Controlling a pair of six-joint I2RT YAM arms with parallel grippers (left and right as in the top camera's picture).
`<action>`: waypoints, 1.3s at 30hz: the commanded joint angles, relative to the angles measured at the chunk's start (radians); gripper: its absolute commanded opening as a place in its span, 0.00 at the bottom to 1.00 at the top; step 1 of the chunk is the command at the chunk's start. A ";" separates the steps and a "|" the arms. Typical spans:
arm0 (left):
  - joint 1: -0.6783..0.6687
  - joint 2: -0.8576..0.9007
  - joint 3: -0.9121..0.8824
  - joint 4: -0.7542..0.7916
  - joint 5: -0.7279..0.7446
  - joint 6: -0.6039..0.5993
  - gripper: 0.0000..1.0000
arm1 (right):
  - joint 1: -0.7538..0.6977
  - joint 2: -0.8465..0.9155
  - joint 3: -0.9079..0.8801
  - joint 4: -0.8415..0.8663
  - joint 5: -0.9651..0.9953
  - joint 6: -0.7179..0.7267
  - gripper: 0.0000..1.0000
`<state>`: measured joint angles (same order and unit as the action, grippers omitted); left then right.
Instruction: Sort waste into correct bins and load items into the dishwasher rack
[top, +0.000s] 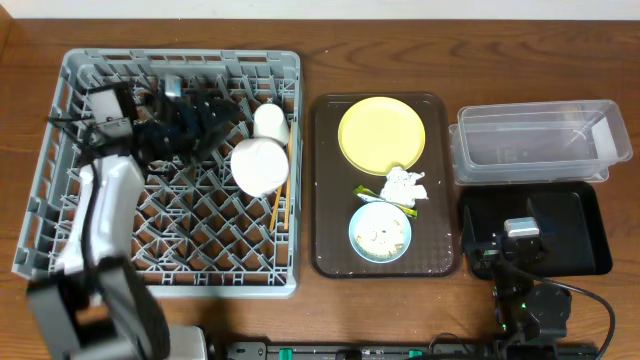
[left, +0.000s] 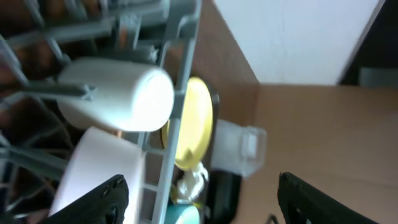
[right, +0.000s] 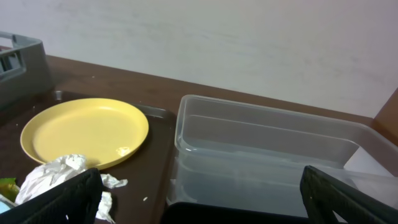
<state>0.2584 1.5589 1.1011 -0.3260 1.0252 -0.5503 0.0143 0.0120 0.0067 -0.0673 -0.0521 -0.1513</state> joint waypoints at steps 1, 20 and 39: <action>-0.027 -0.155 0.016 -0.021 -0.209 -0.007 0.79 | -0.008 -0.005 -0.001 -0.004 -0.002 -0.011 0.99; -0.784 -0.075 0.355 -0.351 -1.073 0.162 0.59 | -0.008 -0.005 -0.001 -0.004 -0.002 -0.011 0.99; -0.827 0.485 0.584 -0.407 -1.063 0.195 0.64 | -0.008 -0.005 -0.001 -0.004 -0.002 -0.011 0.99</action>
<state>-0.5705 2.0403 1.6669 -0.7464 -0.0269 -0.3656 0.0143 0.0120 0.0067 -0.0669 -0.0521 -0.1513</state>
